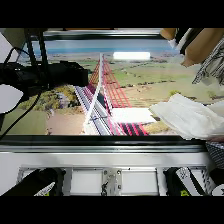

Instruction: Fold the clothes and pants, and hang the long-sleeved shirts on hangers.

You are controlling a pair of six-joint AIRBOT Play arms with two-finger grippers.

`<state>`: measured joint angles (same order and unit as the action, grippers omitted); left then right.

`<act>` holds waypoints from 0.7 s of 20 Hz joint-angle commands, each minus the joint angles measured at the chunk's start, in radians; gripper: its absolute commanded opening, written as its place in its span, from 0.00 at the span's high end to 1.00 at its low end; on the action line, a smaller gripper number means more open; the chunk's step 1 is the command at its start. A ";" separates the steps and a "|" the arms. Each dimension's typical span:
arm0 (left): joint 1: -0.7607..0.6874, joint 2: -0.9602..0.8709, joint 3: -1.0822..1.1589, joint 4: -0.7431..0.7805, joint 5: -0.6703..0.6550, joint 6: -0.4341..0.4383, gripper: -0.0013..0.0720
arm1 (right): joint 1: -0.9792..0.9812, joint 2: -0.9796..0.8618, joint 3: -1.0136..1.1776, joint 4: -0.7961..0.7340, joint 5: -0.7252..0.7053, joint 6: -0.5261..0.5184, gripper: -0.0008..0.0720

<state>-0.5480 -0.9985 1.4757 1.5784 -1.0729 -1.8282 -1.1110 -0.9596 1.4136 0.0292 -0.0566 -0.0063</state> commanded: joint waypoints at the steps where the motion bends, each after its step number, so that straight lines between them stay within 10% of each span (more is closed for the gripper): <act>1: -0.001 -0.005 0.001 0.000 0.000 -0.001 0.96 | -0.006 -0.003 -0.027 0.001 0.002 0.007 0.97; 8: -0.001 -0.005 0.001 0.000 0.000 -0.001 0.96 | -0.005 -0.002 -0.045 0.008 0.078 0.007 0.94; 11: -0.001 -0.005 0.001 0.000 0.000 -0.001 0.96 | -0.005 -0.001 -0.045 0.008 0.141 0.007 0.35; 14: -0.001 -0.004 0.001 0.000 0.000 -0.001 0.96 | -0.005 0.021 -0.045 0.009 0.152 0.080 0.34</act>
<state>-0.5484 -1.0027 1.4757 1.5780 -1.0729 -1.8317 -1.1160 -0.9539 1.3685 0.0368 0.0616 0.0132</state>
